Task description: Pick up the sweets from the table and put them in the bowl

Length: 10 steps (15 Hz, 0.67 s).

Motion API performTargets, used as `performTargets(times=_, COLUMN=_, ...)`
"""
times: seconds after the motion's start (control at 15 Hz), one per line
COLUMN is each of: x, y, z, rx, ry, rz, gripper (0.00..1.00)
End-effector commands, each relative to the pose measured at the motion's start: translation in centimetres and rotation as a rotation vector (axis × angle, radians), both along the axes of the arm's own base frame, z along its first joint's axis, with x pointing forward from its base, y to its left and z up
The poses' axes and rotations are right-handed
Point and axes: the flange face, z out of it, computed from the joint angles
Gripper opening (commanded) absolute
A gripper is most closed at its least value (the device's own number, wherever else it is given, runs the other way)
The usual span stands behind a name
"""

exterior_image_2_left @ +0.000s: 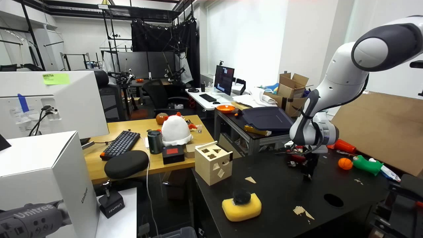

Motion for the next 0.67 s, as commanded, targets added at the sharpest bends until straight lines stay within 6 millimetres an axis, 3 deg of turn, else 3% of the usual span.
performTargets(times=0.0, x=0.6, y=0.0, z=0.0, rx=-0.020, ry=0.006, rz=-0.013, gripper=0.22)
performTargets(times=0.2, x=0.9, y=0.3, z=1.2, rx=-0.026, ry=-0.007, rz=0.006, gripper=0.01)
performTargets(times=0.27, x=1.0, y=0.6, z=1.9, rx=-0.018, ry=-0.006, rz=0.024, gripper=0.06)
performTargets(times=0.6, x=3.2, y=2.4, z=6.1, rx=-0.011, ry=-0.080, rz=0.145, gripper=0.06)
